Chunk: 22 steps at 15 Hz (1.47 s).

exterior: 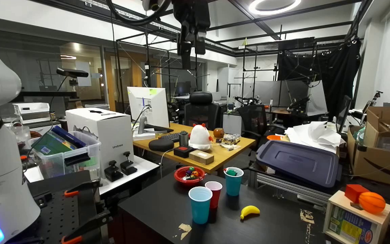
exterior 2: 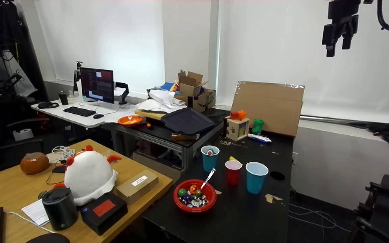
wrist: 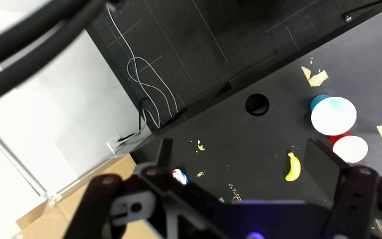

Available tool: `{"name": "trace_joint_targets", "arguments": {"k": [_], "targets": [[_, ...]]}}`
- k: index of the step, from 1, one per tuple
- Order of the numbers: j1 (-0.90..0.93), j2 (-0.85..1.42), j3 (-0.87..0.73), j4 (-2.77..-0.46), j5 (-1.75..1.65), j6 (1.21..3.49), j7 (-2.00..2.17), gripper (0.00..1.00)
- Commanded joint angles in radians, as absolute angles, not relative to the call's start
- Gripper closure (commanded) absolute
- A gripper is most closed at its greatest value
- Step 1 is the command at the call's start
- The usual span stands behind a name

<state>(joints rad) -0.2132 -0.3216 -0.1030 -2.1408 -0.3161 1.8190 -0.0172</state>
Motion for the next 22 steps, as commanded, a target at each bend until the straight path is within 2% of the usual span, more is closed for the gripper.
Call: {"name": "trace_joint_targets", "arguments": {"k": [1, 13, 22], "targets": [[-0.194, -0.314, -0.118, -2.146, -0.323, 1.827, -0.012, 0.0], [-0.098, -0.112, -0.074, -2.124, -0.145, 1.953, 0.022, 0.0], [0.012, 0.08, 0.021, -2.091, -0.139, 2.165, 0.166, 0.0]]}}
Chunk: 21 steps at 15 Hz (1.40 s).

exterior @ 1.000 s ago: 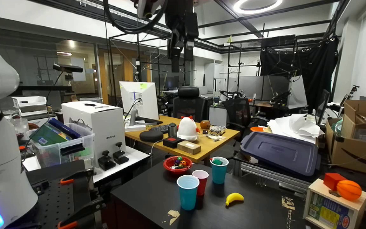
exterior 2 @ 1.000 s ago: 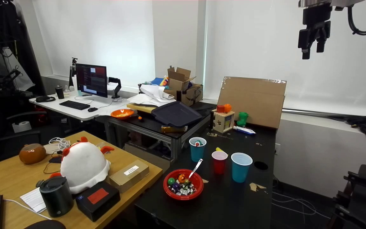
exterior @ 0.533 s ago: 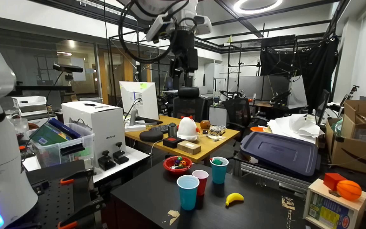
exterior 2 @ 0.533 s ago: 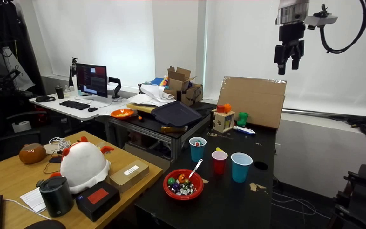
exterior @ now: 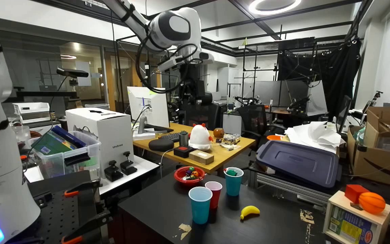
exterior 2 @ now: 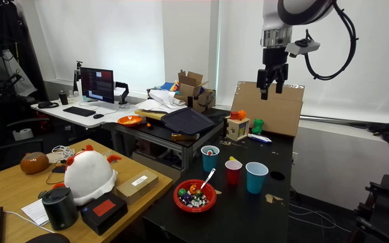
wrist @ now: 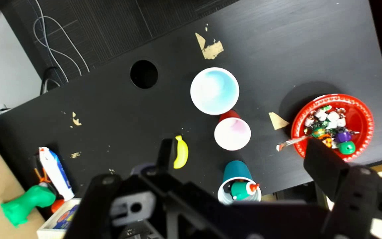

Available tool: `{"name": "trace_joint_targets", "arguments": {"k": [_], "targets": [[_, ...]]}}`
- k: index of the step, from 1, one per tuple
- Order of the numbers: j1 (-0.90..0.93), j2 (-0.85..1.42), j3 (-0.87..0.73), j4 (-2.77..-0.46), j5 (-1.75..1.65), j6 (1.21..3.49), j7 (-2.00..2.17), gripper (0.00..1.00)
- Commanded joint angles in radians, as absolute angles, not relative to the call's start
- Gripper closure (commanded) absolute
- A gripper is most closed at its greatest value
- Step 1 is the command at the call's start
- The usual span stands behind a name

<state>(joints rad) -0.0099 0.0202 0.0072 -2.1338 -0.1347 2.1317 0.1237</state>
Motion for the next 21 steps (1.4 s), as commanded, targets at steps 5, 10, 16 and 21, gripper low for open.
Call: {"name": "trace_joint_targets", "arguments": {"k": [5, 10, 16, 21], "targets": [[0.053, 0.211, 0.038, -2.021, -0.123, 2.239, 0.204, 0.0], [0.102, 0.37, 0.048, -1.909, -0.117, 2.257, 0.235, 0.0], [0.158, 0.527, 0.055, -1.766, -0.087, 2.247, 0.241, 0.0], [0.197, 0.642, 0.056, -1.68, -0.071, 2.253, 0.246, 0.0]]}}
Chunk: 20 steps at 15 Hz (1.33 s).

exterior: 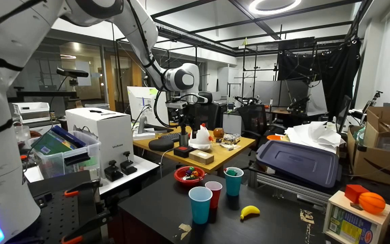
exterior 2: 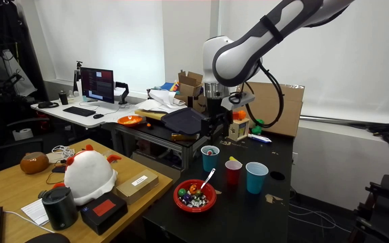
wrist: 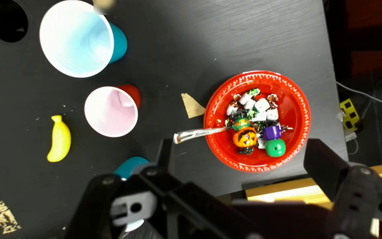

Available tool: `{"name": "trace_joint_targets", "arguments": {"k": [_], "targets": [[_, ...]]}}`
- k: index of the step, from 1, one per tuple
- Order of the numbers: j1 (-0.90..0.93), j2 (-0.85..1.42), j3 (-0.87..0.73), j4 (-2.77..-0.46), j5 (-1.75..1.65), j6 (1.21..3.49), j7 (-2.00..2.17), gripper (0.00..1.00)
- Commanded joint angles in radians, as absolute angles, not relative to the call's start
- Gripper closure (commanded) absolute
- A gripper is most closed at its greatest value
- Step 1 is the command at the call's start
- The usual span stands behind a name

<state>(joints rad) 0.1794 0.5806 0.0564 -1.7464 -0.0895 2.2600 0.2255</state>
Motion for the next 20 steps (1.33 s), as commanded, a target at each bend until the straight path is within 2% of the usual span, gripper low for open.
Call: {"name": "trace_joint_targets", "arguments": {"k": [1, 20], "targets": [[0.204, 0.657, 0.052, -1.672, -0.076, 2.259, 0.246, 0.0], [0.186, 0.648, 0.042, -1.692, -0.083, 2.258, 0.21, 0.0]]}}
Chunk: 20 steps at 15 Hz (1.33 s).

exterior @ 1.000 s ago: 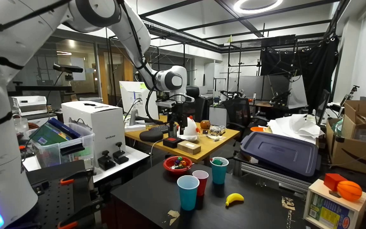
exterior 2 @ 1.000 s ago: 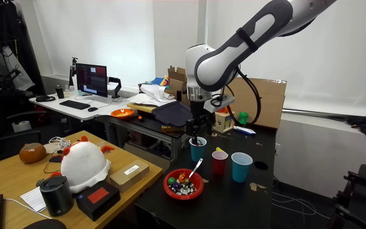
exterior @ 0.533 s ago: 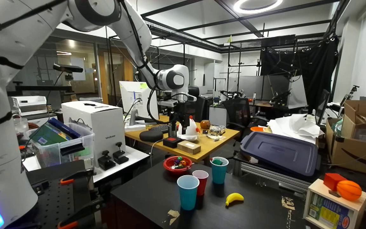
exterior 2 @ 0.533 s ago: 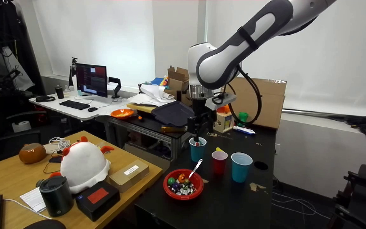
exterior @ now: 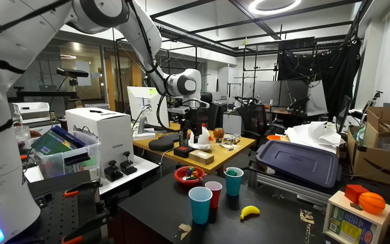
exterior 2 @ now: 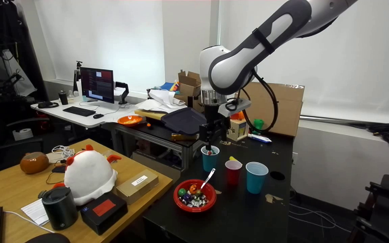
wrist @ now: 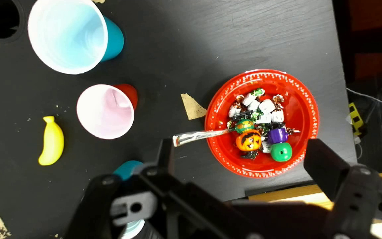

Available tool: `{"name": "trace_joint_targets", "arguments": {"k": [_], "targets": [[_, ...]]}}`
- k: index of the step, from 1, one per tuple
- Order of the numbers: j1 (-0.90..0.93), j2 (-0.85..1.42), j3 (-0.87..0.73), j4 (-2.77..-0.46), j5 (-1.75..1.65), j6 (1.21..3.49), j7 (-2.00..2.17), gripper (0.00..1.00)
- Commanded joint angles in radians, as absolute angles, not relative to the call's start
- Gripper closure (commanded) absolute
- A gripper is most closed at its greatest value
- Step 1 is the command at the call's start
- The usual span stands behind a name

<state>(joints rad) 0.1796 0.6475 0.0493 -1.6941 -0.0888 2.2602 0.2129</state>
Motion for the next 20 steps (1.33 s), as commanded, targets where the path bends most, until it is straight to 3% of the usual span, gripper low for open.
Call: {"name": "trace_joint_targets", "arguments": {"k": [1, 8, 20], "targets": [[0.186, 0.648, 0.043, -1.692, -0.083, 2.258, 0.21, 0.0], [0.192, 0.691, 0.051, -1.662, -0.079, 2.288, 0.203, 0.0], [0.195, 1.126, 0.088, -1.289, 0.037, 2.414, 0.216, 0.0]]}}
